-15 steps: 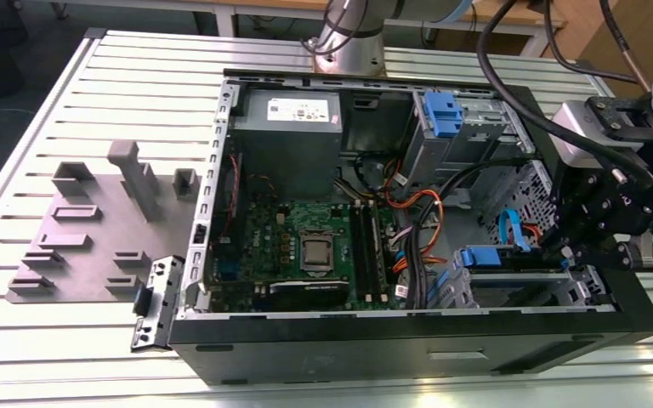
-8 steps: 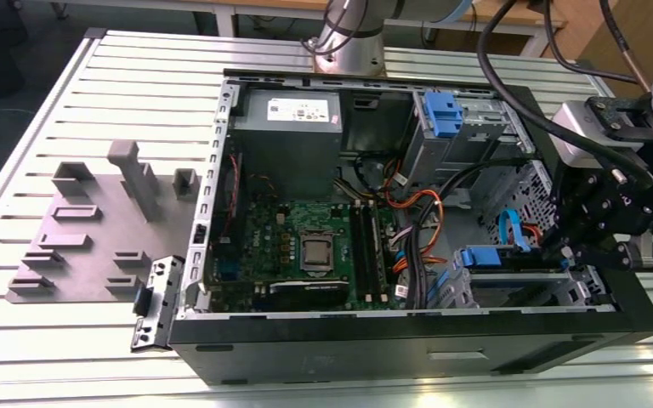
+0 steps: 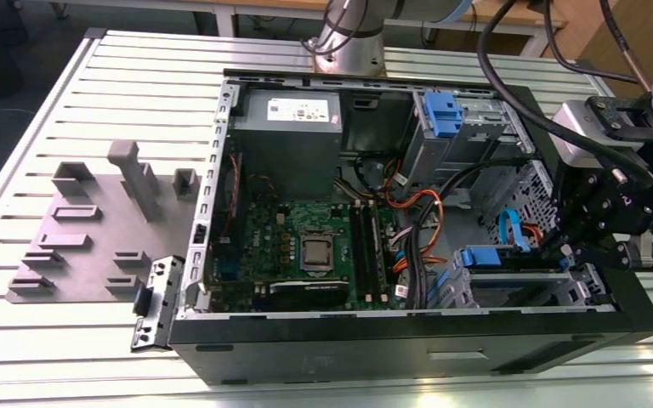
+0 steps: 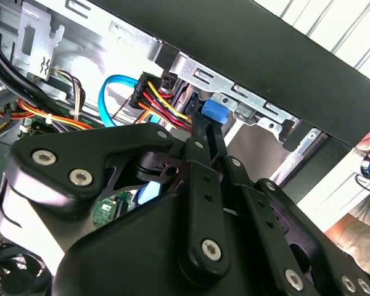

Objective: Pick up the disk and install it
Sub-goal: 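Insert the second disk wire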

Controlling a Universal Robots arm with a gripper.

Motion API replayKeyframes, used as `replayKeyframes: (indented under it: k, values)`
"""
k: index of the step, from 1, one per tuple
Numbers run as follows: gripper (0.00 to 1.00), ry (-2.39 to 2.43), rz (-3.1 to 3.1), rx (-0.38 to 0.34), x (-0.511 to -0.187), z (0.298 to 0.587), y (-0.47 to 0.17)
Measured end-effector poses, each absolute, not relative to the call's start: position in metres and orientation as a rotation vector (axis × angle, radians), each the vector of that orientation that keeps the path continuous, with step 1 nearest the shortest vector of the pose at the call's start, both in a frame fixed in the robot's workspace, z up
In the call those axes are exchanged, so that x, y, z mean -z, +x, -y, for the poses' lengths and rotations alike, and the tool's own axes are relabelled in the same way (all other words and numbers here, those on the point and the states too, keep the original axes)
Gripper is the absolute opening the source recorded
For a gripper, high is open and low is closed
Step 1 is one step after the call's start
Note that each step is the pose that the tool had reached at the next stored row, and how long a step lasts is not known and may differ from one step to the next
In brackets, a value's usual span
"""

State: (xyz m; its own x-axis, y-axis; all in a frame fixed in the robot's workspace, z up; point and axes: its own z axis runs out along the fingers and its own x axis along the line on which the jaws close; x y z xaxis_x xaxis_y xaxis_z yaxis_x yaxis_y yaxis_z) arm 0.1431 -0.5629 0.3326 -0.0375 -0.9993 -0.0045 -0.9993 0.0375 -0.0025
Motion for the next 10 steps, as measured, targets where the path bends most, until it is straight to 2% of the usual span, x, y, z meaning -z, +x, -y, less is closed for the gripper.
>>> replayKeyframes:
  k: [10]
  values:
    - [0.17, -2.176, -2.259, -0.002, -0.3381, 0.5629, 0.1431]
